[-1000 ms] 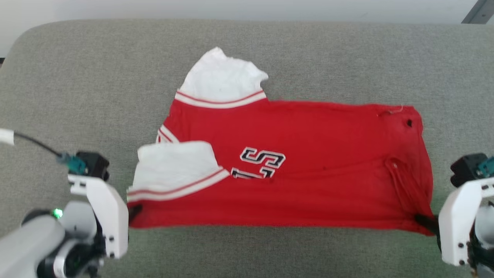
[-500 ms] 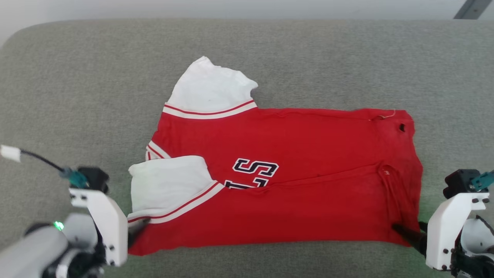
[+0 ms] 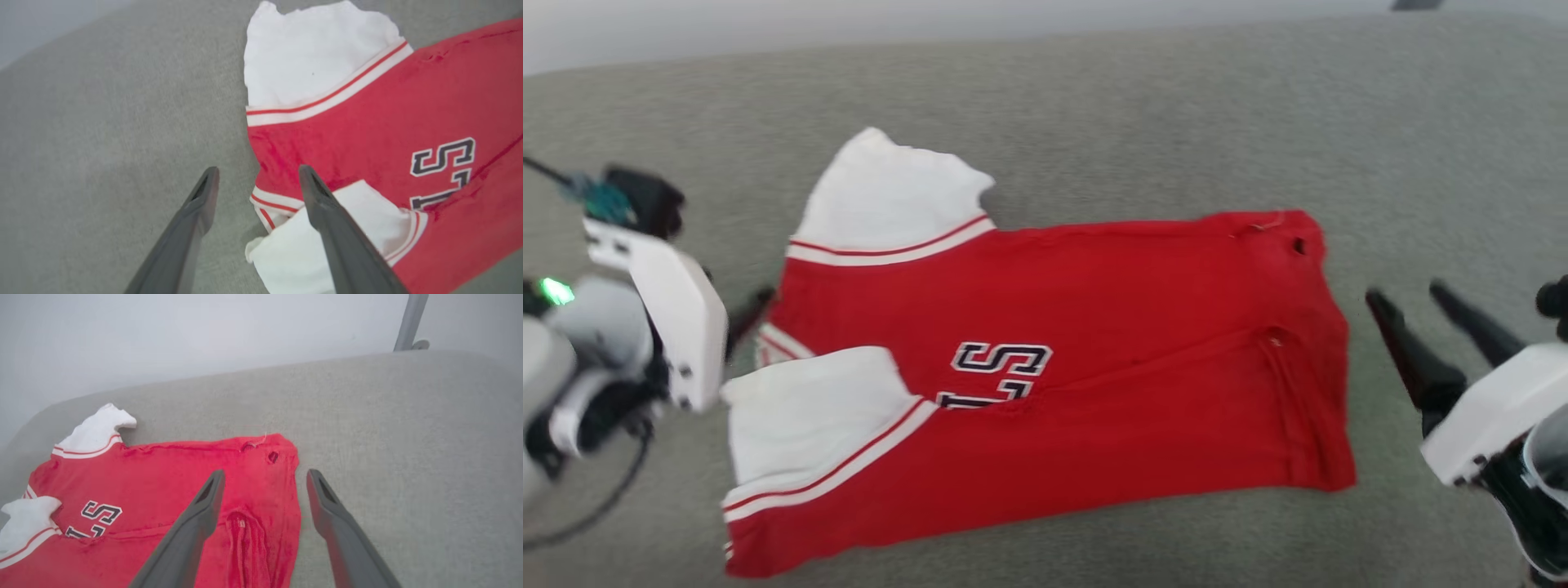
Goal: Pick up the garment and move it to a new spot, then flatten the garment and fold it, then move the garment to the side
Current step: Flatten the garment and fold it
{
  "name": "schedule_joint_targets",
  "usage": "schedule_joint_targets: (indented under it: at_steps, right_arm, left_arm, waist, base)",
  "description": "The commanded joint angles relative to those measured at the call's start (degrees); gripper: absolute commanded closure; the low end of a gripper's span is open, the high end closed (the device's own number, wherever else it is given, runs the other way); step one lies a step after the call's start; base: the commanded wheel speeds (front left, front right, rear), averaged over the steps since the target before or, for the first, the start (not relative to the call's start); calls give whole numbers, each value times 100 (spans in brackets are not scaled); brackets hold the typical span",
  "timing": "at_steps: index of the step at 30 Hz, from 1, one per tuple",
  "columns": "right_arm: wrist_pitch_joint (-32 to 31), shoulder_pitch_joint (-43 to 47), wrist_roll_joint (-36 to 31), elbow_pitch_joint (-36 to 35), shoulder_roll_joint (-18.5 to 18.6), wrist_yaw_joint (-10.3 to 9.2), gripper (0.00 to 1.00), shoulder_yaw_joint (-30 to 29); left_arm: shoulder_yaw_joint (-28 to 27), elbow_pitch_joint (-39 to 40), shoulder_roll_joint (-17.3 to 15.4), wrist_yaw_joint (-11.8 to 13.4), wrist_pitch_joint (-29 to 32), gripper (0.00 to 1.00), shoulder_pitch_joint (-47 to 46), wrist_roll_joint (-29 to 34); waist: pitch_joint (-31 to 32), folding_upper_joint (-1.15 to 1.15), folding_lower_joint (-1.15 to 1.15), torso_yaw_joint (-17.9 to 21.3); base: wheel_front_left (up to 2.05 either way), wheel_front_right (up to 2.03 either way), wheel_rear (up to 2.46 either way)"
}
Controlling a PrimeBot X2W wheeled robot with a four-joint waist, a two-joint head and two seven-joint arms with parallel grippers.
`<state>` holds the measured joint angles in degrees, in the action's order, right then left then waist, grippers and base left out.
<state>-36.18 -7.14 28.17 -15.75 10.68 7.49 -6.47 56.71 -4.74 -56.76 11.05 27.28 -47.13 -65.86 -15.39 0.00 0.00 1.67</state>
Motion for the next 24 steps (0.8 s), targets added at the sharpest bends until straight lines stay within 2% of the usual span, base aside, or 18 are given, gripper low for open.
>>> schedule_joint_targets:
  at_steps: [1,6,7,11,18,24]
  right_arm:
    - [351,-142,-128,-57,-36,1,0,91]
    - [1660,-473,-463,19,-294,1,0,355]
    - [1660,-473,-463,19,-294,1,0,355]
    - [2326,-647,-501,214,-473,1,0,560]
    - [2733,-773,-414,428,-547,1,0,753]
    - [2763,-946,-282,592,-508,1,0,934]
  left_arm:
    - [-46,-145,18,-101,29,0,-212,131]
    - [-173,-859,200,-522,25,0,-808,252]
    - [-173,-859,200,-522,25,0,-808,252]
    - [-140,-1457,320,-762,128,0,-1179,436]
    - [-184,-2440,469,-1050,283,0,-1626,415]
    - [-178,-3200,599,-1083,415,0,-1908,468]
  waist:
    - [-134,0,0,259]
    - [-381,0,0,752]
    - [-381,0,0,752]
    - [-574,0,0,1110]
    - [-959,0,0,1584]
    - [-1281,0,0,1750]
  base:
    - [0,0,0]
    - [0,0,0]
    - [0,0,0]
    - [0,0,0]
    - [0,0,0]
    - [0,0,0]
